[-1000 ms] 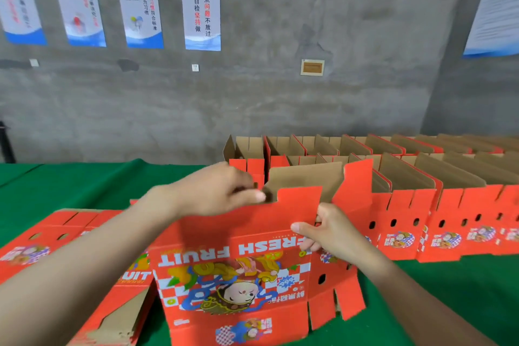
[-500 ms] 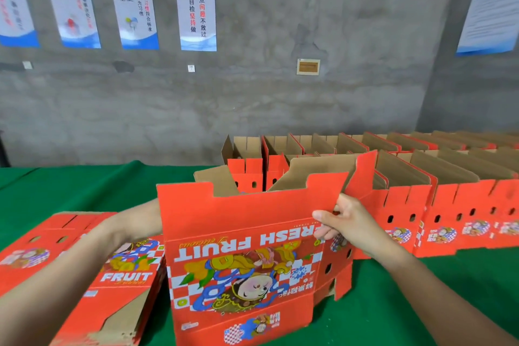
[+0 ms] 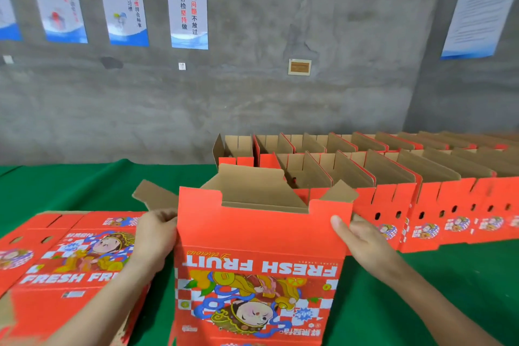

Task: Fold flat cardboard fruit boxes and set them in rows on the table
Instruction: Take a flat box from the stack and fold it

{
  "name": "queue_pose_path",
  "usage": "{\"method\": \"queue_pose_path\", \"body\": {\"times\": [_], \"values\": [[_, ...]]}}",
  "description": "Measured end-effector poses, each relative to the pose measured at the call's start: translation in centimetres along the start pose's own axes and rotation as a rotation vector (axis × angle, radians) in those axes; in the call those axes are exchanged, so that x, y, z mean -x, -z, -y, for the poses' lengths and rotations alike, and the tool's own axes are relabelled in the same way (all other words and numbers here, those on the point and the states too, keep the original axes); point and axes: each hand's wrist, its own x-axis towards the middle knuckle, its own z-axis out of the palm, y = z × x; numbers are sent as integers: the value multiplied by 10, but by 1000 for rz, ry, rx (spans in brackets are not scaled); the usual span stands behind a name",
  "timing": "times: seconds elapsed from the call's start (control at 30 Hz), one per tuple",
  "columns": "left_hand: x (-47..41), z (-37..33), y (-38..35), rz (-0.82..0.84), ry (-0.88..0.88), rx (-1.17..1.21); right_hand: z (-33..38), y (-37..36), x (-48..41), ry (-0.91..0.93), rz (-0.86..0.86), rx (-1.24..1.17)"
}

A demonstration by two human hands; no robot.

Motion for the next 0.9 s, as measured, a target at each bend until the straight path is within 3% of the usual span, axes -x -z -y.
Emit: {"method": "queue_pose_path", "body": {"times": [0.23,0.37,0.53,0.6,0.73,0.83,0.9], "values": [[31,21,-22,-327,58,247,-8,-28,-5,-305,-270,-436],[47,24,-20,-289,37,311,-11,-23,-20,-342,-291,-454],[59,36,-23,-207,-102,-109,-21,-29,-15,-318,-189,-181],[60,33,-25,-211,-117,-212,-23,-28,-13,-282,-155,103],[61,29,-27,-187,-213,-330,-23,-19,-13,-204,-39,235],[57,28,-26,-146,-211,-382,-19,-16,-17,-195,-14,728],[54,29,-26,-123,-212,-385,-10,-20,-17,-3,-89,938]]}}
